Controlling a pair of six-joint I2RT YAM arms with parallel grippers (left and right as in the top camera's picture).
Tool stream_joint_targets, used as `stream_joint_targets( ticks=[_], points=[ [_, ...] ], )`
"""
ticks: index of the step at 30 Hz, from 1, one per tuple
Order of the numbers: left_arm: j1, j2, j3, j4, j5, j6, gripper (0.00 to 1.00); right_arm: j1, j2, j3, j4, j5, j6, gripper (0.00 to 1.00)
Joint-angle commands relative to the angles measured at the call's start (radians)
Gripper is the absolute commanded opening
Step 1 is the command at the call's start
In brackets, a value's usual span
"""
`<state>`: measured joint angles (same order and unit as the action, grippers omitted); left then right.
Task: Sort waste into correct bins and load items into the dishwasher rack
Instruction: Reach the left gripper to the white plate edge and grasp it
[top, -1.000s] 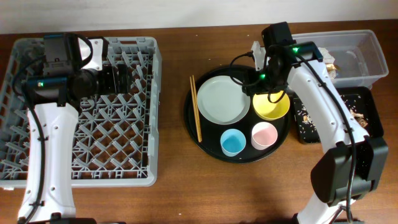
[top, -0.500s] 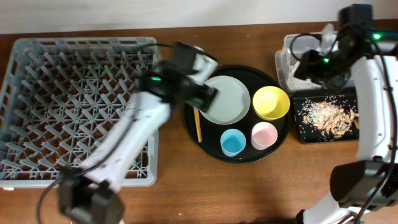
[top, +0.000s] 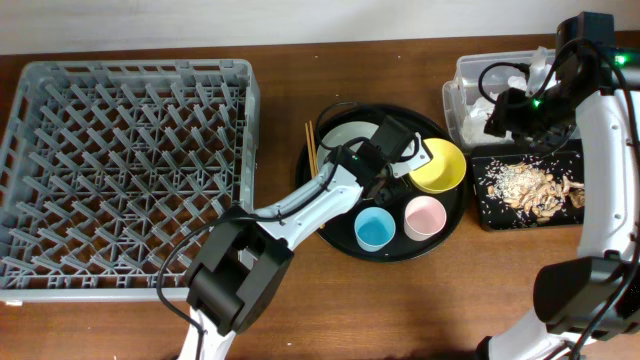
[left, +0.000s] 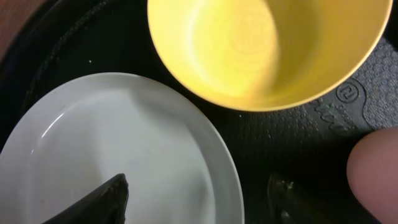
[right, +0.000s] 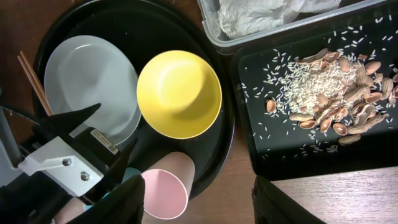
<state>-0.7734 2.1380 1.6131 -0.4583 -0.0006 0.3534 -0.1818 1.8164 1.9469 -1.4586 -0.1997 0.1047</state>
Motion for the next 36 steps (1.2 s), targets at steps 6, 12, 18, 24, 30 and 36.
stream_joint_targets(
  ticks=[6, 12, 18, 24, 30, 36],
  points=[
    [0.002, 0.010, 0.006, -0.024, -0.092, -0.121, 0.54, -0.002, -0.014, 0.006, -0.001, 0.021, -0.004, 0.57],
    [0.158, -0.005, 0.050, -0.194, -0.077, -0.518, 0.47, -0.002, -0.013, 0.006, 0.000, 0.032, -0.004, 0.57],
    [0.279, -0.004, 0.050, -0.229, -0.039, -0.529, 0.46, -0.002, -0.011, 0.006, -0.002, 0.032, -0.004, 0.57],
    [0.250, -0.003, 0.049, -0.251, 0.008, -0.306, 0.45, -0.002, -0.011, 0.006, -0.005, 0.031, -0.004, 0.57],
    [0.264, 0.043, 0.049, -0.073, 0.014, -0.169, 0.46, -0.002, -0.011, -0.012, -0.008, 0.032, -0.004, 0.57],
    [0.264, 0.124, 0.049, 0.017, 0.011, -0.157, 0.45, -0.002, -0.011, -0.024, -0.010, 0.055, -0.004, 0.57]
  ],
)
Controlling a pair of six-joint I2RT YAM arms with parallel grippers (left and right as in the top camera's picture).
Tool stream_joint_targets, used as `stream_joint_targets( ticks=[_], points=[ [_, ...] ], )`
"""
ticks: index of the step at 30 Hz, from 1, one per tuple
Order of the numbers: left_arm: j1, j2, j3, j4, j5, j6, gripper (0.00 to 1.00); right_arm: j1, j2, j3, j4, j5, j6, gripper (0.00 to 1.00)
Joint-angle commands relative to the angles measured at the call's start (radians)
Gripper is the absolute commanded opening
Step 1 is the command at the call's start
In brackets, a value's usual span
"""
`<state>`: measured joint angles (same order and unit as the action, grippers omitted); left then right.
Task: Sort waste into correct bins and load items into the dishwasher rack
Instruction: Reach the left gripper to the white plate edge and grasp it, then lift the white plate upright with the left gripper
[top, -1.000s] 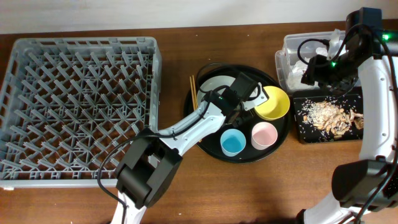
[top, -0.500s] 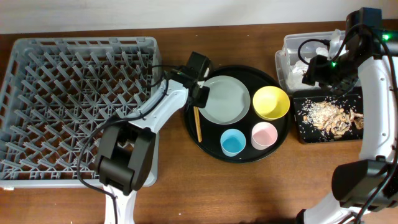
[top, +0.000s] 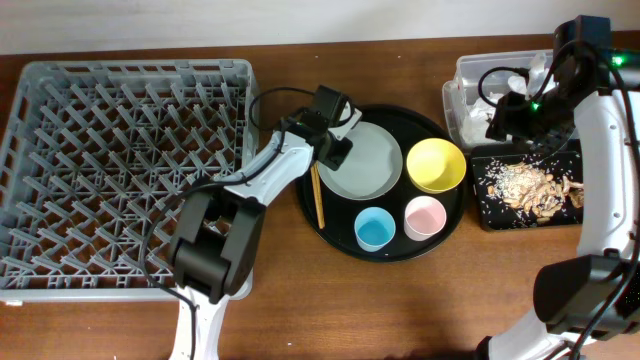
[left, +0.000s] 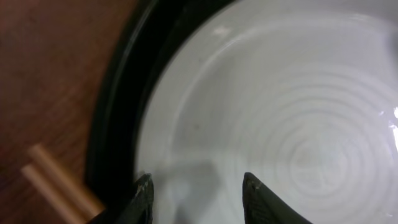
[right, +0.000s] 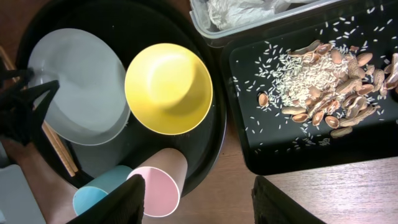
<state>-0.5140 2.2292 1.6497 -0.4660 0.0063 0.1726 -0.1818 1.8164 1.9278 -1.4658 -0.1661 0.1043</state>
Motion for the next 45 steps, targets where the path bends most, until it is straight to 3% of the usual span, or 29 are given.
stream_joint_targets(
  ticks=[1, 5, 9, 18, 31, 39, 45],
  points=[
    [0.009, 0.038, 0.013, 0.033, 0.002, 0.023, 0.45, -0.002, -0.011, -0.005, -0.002, 0.022, -0.003, 0.57],
    [0.013, 0.039, 0.021, 0.039, 0.002, 0.023, 0.46, -0.002, -0.011, -0.005, -0.001, 0.025, -0.003, 0.57],
    [0.014, 0.039, 0.138, -0.075, -0.001, 0.024, 0.45, -0.002, -0.011, -0.005, -0.002, 0.025, -0.003, 0.57],
    [0.046, 0.060, 0.137, -0.111, -0.053, -0.023, 0.45, -0.002, -0.011, -0.005, -0.005, 0.024, -0.003, 0.57],
    [0.035, 0.112, 0.141, -0.121, 0.059, -0.025, 0.40, -0.002, -0.011, -0.005, -0.005, 0.024, -0.003, 0.57],
    [0.034, 0.111, 0.312, -0.330, 0.058, -0.026, 0.41, -0.002, -0.011, -0.005, -0.004, 0.025, -0.004, 0.57],
    [0.034, 0.111, 0.341, -0.474, 0.060, -0.211, 0.41, -0.002, -0.011, -0.005, -0.004, 0.025, -0.004, 0.57]
  ],
)
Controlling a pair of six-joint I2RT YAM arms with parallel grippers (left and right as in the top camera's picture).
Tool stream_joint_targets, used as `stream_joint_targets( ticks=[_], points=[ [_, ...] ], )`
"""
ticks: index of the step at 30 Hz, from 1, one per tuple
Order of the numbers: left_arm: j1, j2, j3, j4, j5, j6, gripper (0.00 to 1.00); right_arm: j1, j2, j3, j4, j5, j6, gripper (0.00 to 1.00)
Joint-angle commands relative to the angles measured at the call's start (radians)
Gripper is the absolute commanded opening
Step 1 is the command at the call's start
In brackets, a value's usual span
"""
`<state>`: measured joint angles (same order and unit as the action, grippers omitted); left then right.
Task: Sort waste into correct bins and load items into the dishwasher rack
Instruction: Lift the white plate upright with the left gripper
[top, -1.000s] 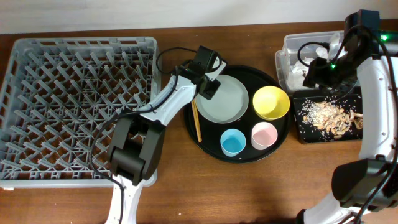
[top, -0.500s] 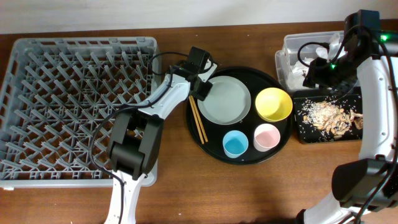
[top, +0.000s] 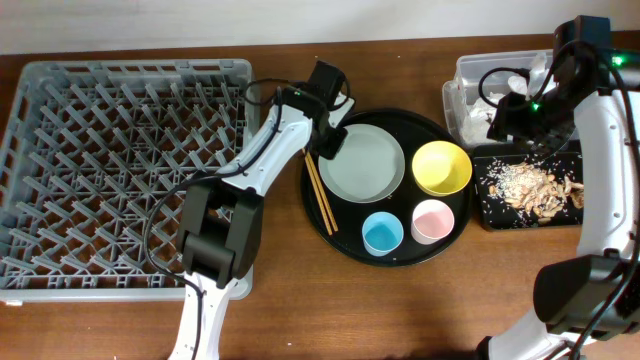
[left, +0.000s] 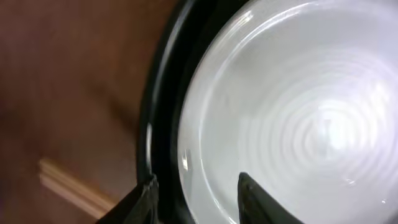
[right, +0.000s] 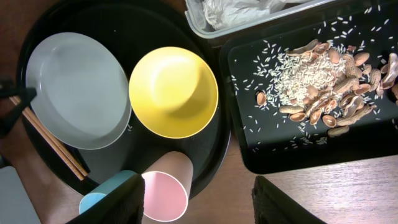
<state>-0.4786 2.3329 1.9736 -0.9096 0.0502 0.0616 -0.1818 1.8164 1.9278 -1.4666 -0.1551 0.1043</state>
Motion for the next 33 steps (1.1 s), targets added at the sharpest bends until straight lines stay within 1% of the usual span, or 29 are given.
stream_joint_targets(
  ticks=[1, 8, 10, 14, 15, 17, 18, 20, 22, 25, 28, 30, 31, 33],
  points=[
    [-0.003, 0.007, 0.017, -0.040, 0.014, -0.098, 0.41, -0.002, -0.011, -0.005, -0.004, 0.013, -0.004, 0.57],
    [-0.012, 0.076, 0.010, -0.001, 0.018, -0.091, 0.39, -0.002, -0.011, -0.005, -0.012, 0.013, -0.022, 0.57],
    [-0.012, 0.096, 0.010, 0.008, 0.018, -0.092, 0.31, -0.002, -0.011, -0.005, -0.011, 0.014, -0.022, 0.57],
    [-0.012, 0.096, 0.010, 0.019, 0.018, -0.092, 0.04, -0.002, -0.011, -0.005, -0.011, 0.013, -0.022, 0.57],
    [-0.012, 0.096, 0.010, 0.019, 0.018, -0.092, 0.01, -0.002, -0.011, -0.005, -0.011, 0.013, -0.022, 0.57],
    [-0.012, 0.096, 0.016, 0.018, 0.035, -0.092, 0.01, -0.002, -0.011, -0.005, -0.011, 0.013, -0.022, 0.57],
    [-0.012, 0.096, 0.036, 0.009, 0.065, -0.092, 0.00, -0.002, -0.011, -0.005, -0.011, 0.013, -0.022, 0.57],
    [-0.012, 0.096, 0.082, -0.023, 0.079, -0.092, 0.01, -0.002, -0.011, -0.005, -0.011, 0.013, -0.022, 0.57],
    [-0.012, 0.096, 0.156, -0.074, 0.085, -0.092, 0.01, -0.002, -0.011, -0.005, -0.011, 0.013, -0.022, 0.57],
    [-0.011, 0.096, 0.314, -0.198, 0.085, -0.087, 0.01, -0.002, -0.011, -0.005, -0.011, 0.013, -0.022, 0.57],
    [-0.011, 0.096, 0.447, -0.283, 0.081, -0.046, 0.01, -0.002, -0.011, -0.005, -0.011, 0.013, -0.021, 0.57],
    [-0.011, 0.096, 0.566, -0.364, 0.043, -0.036, 0.00, -0.002, -0.011, -0.005, -0.011, 0.012, -0.021, 0.58],
    [-0.011, 0.096, 0.605, -0.395, 0.025, -0.027, 0.01, -0.002, -0.011, -0.005, -0.011, 0.012, -0.021, 0.62],
    [-0.011, 0.096, 0.701, -0.468, -0.042, -0.006, 0.01, -0.002, -0.011, -0.005, -0.011, 0.009, -0.021, 0.65]
  ],
)
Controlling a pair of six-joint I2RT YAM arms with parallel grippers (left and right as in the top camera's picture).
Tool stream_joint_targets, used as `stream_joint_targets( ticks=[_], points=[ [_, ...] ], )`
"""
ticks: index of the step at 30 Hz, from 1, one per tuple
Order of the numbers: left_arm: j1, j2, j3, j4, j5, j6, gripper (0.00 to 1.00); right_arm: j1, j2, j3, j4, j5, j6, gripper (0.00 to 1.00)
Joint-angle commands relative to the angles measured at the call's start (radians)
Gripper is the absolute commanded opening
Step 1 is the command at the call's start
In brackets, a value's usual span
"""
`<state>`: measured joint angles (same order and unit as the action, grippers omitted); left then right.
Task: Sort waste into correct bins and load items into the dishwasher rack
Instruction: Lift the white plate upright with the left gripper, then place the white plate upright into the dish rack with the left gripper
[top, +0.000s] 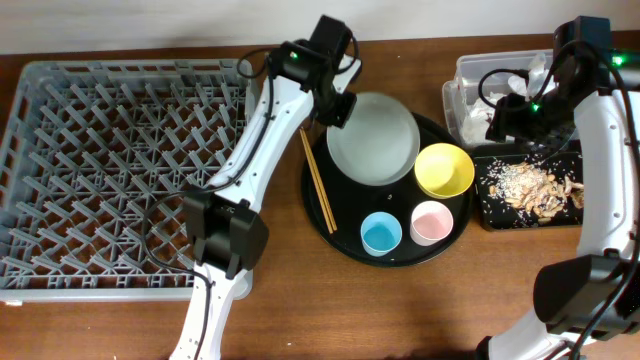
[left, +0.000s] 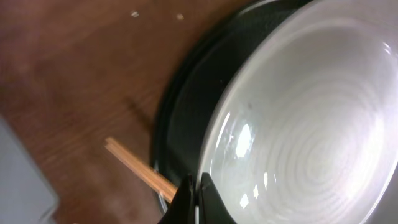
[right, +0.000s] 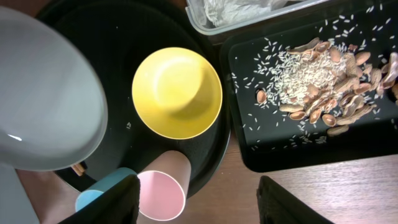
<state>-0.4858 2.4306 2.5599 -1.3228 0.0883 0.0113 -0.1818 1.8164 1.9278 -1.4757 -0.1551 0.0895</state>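
My left gripper (top: 336, 108) (left: 194, 200) is shut on the left rim of the white plate (top: 373, 139) (left: 298, 124). The plate hangs tilted above the back of the round black tray (top: 345, 228). On the tray stand a yellow bowl (top: 445, 169) (right: 177, 93), a blue cup (top: 381, 235) and a pink cup (top: 428, 222) (right: 163, 193). A pair of chopsticks (top: 318, 182) (left: 138, 173) lies along the tray's left side. My right gripper (right: 199, 208) hangs open and empty high over the tray's right edge.
The grey dishwasher rack (top: 120, 170) fills the left of the table. At the right stand a clear bin (top: 478, 85) with crumpled plastic and a black bin (top: 525, 186) (right: 311, 93) holding rice and peanut shells.
The left gripper was open around the plate's left rim with the plate flat on the tray. Now it is shut on the rim and the plate is raised and tilted. The right arm is unmoved.
The left gripper was open low over the tray between plate and yellow bowl. Then it stood at the plate's left edge, and the chopsticks lay farther forward on the tray's left side. It stayed open at the rim, and now grips the lifted plate.
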Motion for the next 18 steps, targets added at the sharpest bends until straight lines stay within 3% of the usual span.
stream_joint_targets(
  ticks=[1, 5, 10, 18],
  points=[
    [-0.004, -0.002, 0.143, -0.077, -0.113, 0.047, 0.01, -0.002, -0.011, -0.005, -0.002, 0.009, -0.006, 0.65],
    [-0.004, -0.002, 0.341, -0.248, -0.405, 0.082, 0.00, -0.002, -0.011, -0.005, -0.002, 0.008, -0.003, 0.66],
    [0.013, -0.010, 0.463, -0.350, -0.715, 0.150, 0.00, -0.002, -0.011, -0.005, -0.002, 0.005, -0.003, 0.66],
    [0.206, -0.076, 0.462, -0.362, -0.990, 0.179, 0.00, -0.002, -0.011, -0.005, -0.003, 0.010, -0.004, 0.66]
  ],
)
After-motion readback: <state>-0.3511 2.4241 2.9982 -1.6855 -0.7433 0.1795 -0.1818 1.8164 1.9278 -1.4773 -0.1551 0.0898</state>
